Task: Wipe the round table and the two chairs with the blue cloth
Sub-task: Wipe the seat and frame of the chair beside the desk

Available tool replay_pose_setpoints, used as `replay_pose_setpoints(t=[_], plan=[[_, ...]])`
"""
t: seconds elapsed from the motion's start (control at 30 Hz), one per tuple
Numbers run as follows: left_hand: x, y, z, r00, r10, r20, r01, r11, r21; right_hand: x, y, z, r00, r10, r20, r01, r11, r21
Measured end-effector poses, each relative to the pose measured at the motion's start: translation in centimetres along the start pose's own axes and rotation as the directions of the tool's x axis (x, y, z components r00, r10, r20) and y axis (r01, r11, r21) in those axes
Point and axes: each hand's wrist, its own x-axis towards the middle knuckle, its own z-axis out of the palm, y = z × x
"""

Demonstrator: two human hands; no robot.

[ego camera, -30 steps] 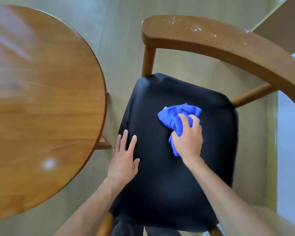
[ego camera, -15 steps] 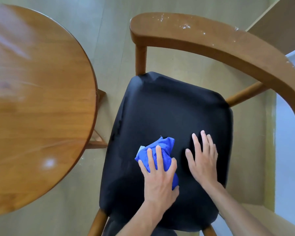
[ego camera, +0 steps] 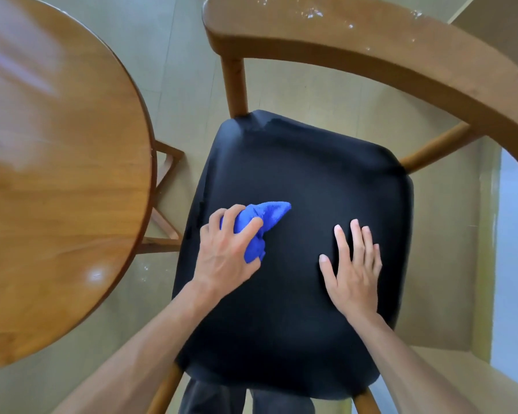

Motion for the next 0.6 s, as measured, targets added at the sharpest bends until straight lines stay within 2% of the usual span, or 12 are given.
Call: replay_pose_setpoints(t=[0.1,0.17,0.23,0.27,0.33,0.43,0.53,0.6], plan=[[-5.5,-1.1,0.4,0.973,0.223,0.056,-0.226,0.973,0.048,0.0,0.0,-0.3,1.0,0.003,0.001,-0.003,1.0,0.012],[-10.3,-2.4,0.1,0.907,0.372,0.199,-0.388,0.921,0.044,0.0,-0.1,-0.6,1.0,0.001,0.012,-0.002,1.0,0.021],[-13.7,-4.0,-0.2,0.837,0.453,0.305,-0.485,0.874,0.033,-0.1,-0.1,-0.8,1.0,0.003,0.013,-0.003,1.0,0.031],[-14.4,-4.7,-0.4,0.836,0.452,0.31,-0.484,0.874,0.031,0.0,-0.1,-0.9,1.0,0.005,0.011,-0.006,0.999,0.036],[-14.2,-5.6,-0.5,0.895,0.359,0.263,-0.378,0.926,0.023,0.1,-0.2,-0.9,1.0,0.01,0.006,-0.011,0.999,0.035],[-11.4,-5.3,-0.5,0.978,0.17,0.122,-0.165,0.985,-0.051,0.0,-0.3,-0.5,1.0,0.01,-0.013,-0.01,1.0,0.024],[-7.1,-5.2,-0.7,0.999,0.054,-0.002,-0.054,0.994,-0.099,-0.1,-0.2,0.1,0.999,0.003,-0.047,-0.003,1.0,0.001],[-2.6,-5.4,-1.0,0.989,-0.133,-0.063,0.122,0.981,-0.149,0.0,-0.2,0.4,0.998,0.003,-0.064,-0.003,1.0,-0.006]])
